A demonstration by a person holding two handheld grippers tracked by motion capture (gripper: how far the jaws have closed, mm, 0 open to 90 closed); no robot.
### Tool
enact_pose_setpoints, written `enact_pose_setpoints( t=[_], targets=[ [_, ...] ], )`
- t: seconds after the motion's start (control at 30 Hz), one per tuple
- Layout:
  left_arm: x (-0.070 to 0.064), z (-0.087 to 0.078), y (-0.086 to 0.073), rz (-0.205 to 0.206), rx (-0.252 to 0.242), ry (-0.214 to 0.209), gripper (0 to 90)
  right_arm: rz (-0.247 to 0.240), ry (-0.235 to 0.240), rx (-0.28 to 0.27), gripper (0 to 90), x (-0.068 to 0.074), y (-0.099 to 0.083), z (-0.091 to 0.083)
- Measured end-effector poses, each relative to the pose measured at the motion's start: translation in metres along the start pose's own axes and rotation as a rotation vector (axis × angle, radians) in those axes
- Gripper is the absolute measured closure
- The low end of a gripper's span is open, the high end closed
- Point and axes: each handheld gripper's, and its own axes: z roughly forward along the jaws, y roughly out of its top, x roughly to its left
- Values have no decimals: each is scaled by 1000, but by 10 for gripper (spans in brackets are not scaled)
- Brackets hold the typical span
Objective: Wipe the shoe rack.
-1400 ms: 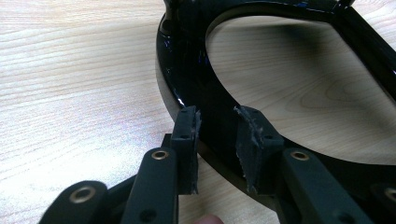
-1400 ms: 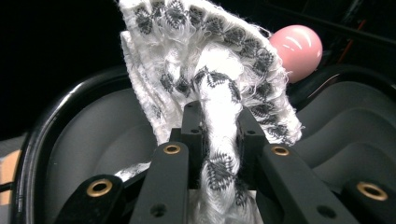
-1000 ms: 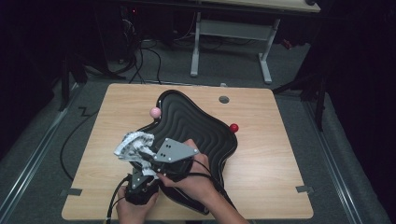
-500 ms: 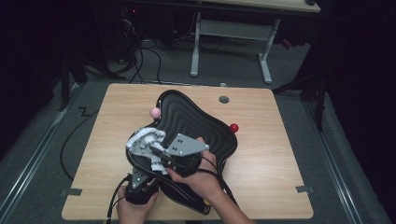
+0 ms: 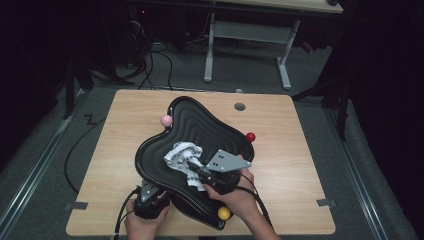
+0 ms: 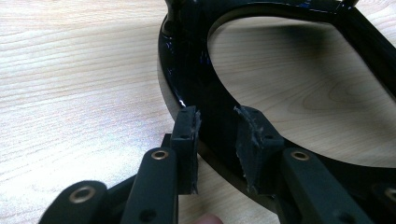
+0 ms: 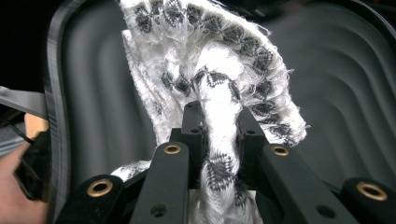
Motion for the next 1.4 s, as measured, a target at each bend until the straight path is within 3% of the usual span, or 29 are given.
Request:
enact_pose_setpoints(
  t=[0.1, 0.27, 0.3, 0.37, 0.53, 0.63, 0.77, 0.83, 1.03, 1.2, 1.3, 1.4],
  targets=[
    [0, 0, 0, 0, 0, 2, 690, -15, 9, 8, 784, 3, -3, -4],
    [-1, 0, 0, -7, 5, 4, 691, -97, 109, -3, 783, 26, 1, -7],
    [-1, 0, 0, -8, 4, 5, 694, -122, 112, -4, 783, 31, 2, -6],
    [-1, 0, 0, -10, 2, 10, 694, -125, 122, -6, 783, 35, 6, -4],
    [-1, 0, 0, -11, 2, 10, 693, -131, 149, -16, 781, 29, 20, 12],
    [0, 0, 0, -15, 4, 6, 693, -171, 178, -6, 784, 27, 27, 16],
    [1, 0, 0, -17, 6, 3, 692, -209, 228, 26, 789, 24, 19, 7],
    [1, 0, 0, -17, 8, 2, 692, -215, 230, 38, 790, 21, 10, -2],
    [0, 0, 0, -17, 5, 5, 692, -182, 265, 74, 790, 9, -22, -29],
    [0, 0, 0, -14, 7, 3, 692, -176, 298, 103, 791, -1, -36, -42],
    [1, 0, 0, -5, 1, 7, 691, -152, 287, 100, 791, -8, -42, -46],
    [1, 0, 0, -6, 0, 6, 691, -89, 221, 83, 791, -23, -52, -49]
  ],
)
